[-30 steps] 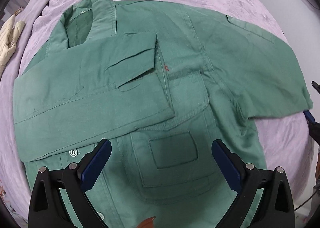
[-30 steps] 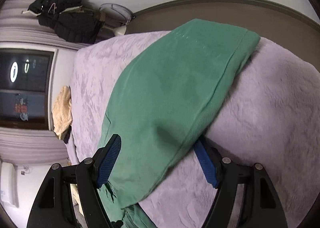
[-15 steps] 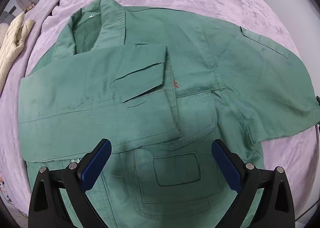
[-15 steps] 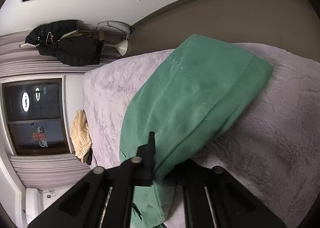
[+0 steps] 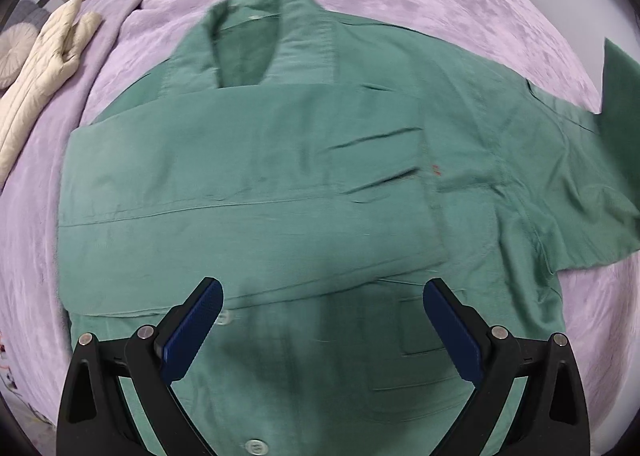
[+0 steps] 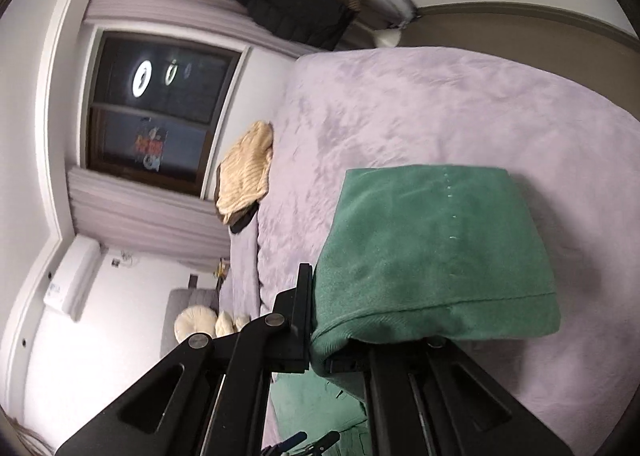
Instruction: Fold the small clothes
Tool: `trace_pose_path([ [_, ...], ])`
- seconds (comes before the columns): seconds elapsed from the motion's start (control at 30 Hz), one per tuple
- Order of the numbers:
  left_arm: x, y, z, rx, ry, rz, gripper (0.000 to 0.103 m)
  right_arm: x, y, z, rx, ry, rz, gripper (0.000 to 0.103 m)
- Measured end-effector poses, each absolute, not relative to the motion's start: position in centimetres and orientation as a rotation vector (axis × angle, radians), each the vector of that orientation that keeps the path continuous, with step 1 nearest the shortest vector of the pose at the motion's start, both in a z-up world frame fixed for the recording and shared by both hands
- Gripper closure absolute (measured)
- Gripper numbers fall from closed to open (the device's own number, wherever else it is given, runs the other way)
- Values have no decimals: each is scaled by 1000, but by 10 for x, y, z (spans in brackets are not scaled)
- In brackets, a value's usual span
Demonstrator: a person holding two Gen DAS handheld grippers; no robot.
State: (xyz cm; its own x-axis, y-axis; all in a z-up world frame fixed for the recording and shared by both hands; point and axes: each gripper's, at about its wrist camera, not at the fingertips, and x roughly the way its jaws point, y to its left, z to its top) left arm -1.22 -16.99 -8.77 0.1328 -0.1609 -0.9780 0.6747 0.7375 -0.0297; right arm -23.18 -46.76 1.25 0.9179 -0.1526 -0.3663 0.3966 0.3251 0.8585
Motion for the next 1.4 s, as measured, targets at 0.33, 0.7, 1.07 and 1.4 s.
trace_pose_path([
  [0.33, 78, -72, -96, 330, 1283, -468, 2, -18, -320, -13, 826, 683, -127, 98],
  [0.7, 142, -6, -133, 232, 1303, -389, 2, 35, -276, -142, 951, 974, -213, 77],
  [1.07, 165, 14, -124, -60, 1350, -650, 2, 36, -288, -83, 849, 810, -321, 89],
  [1.4, 186, 11, -141, -368, 1488, -850, 2, 85, -164, -105, 408, 1102, -33, 69],
])
